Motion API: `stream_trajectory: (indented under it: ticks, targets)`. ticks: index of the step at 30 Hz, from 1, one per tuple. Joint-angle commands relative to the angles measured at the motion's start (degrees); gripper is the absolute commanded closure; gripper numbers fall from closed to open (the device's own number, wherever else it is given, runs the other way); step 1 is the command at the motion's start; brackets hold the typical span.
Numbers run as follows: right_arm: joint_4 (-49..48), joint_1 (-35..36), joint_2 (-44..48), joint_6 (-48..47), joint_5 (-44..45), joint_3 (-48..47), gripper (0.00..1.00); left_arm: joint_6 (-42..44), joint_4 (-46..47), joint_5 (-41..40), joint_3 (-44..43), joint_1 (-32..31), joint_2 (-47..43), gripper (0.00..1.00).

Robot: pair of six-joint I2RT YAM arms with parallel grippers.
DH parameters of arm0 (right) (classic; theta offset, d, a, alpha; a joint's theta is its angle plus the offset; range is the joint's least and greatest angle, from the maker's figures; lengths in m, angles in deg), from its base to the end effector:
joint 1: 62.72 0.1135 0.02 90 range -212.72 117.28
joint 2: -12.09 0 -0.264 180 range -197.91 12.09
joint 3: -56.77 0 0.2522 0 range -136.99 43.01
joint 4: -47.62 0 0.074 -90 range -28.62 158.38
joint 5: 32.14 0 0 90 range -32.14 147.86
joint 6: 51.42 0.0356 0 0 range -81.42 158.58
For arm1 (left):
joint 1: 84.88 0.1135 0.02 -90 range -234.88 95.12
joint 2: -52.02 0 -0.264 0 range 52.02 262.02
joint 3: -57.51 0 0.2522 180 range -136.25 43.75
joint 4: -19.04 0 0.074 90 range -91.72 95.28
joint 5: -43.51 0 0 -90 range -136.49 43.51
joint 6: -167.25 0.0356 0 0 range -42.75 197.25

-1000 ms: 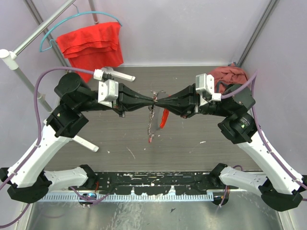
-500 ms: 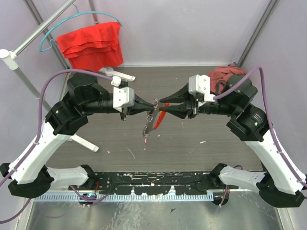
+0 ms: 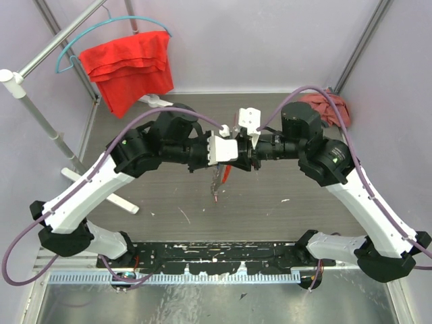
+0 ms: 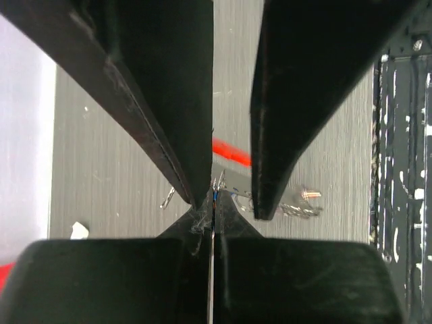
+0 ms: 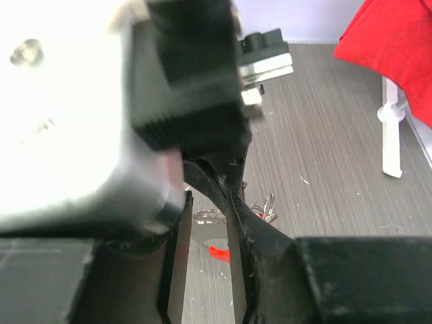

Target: Put the keys on the keyring

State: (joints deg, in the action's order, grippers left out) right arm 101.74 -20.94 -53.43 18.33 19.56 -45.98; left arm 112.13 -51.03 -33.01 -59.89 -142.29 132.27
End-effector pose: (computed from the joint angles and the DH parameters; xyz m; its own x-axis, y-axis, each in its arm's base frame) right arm 0.1411 0.1557 0.4767 0.1308 -0.2474 -0.9600 -0.9804 0.1113 -0.1622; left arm 0.1371 -0.2298 0.4670 0.2887 0.5809 -0.7611 0.9260 0.0326 0.3761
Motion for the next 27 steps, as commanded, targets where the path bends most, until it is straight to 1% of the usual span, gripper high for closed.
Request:
stream_trajectory:
  ticks: [1, 6, 11, 21, 27]
  targets:
    - [-0.9, -0.1, 2.1, -1.1, 0.4, 2.0, 0.67, 2.0, -2.5, -4.1, -1.2, -0.7, -2.2, 1.0]
    - [-1.9, -0.1, 3.9, -1.3, 1.3, 5.2, 0.67, 2.0, -1.3, -3.3, -0.5, -0.8, -3.7, 1.0]
    - [-6.2, -0.1, 6.0, 0.5, 2.2, 8.6, 0.67, 1.8, -0.9, -1.6, -0.2, -0.9, -4.4, 1.0]
    - [-13.4, -0.1, 5.7, 3.7, -0.5, 11.6, 0.69, 2.1, -0.3, 0.1, -0.3, -1.2, -4.6, 1.0]
    - [-14.5, -0.1, 5.4, 3.9, -0.4, 12.0, 0.69, 2.0, 0.1, 0.9, -0.1, -1.4, -4.8, 1.0]
